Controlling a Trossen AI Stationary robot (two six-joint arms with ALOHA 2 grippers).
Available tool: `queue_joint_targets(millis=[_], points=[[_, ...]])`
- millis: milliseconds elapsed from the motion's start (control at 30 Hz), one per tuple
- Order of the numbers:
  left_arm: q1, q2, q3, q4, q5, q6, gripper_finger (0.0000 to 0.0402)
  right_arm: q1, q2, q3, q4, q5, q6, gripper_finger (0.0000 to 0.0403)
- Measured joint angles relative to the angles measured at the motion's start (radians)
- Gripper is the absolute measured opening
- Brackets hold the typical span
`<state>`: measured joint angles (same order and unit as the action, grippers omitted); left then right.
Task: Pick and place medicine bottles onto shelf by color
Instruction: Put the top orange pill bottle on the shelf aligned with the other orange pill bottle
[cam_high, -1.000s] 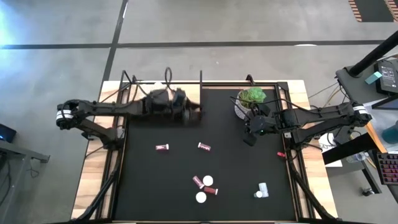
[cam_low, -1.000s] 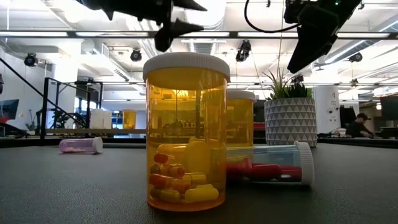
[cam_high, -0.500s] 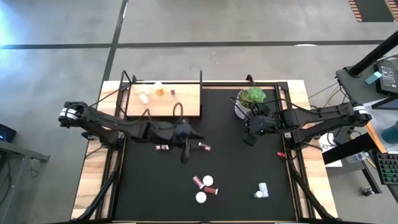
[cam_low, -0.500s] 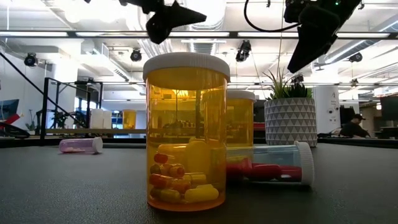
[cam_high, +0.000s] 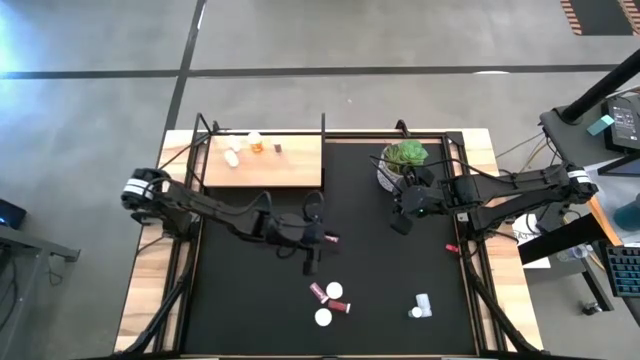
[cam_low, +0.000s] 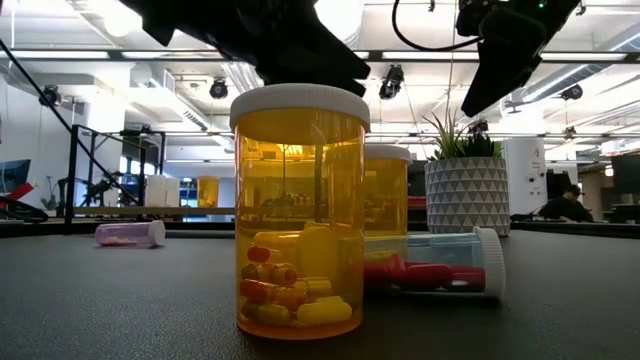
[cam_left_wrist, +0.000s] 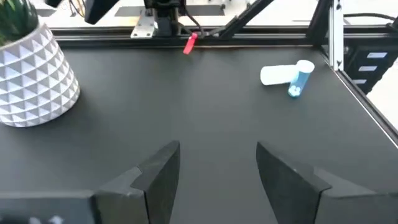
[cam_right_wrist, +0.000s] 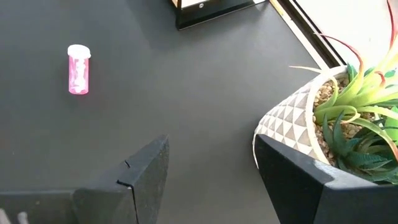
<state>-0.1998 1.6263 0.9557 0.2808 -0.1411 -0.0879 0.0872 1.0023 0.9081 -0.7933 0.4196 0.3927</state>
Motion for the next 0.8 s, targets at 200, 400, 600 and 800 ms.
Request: queue_joint_targets(millis=[200, 400, 600, 800], points=[[-0.052, 0.007, 0.002, 0.03, 0.004, -0.001, 0.0195, 0.0, 0.0, 0.0, 0.013, 0.0, 0.0, 0.0228], [-0.112, 0.026, 0.001, 0.099, -0.002, 0.02, 0.0195, 0.0, 0.0, 0.0, 0.017, 0.0, 0.0, 0.0228], [-0.139, 0.099, 0.01, 0.132, -0.041, -0.01, 0.0196, 0.0, 0.0, 0.0, 0.022, 0.0, 0.0, 0.0228], [-0.164, 0.128, 0.02, 0.133, -0.053, -0.117, 0.0219, 0.0, 0.0, 0.0, 0.022, 0.0, 0.0, 0.0228]])
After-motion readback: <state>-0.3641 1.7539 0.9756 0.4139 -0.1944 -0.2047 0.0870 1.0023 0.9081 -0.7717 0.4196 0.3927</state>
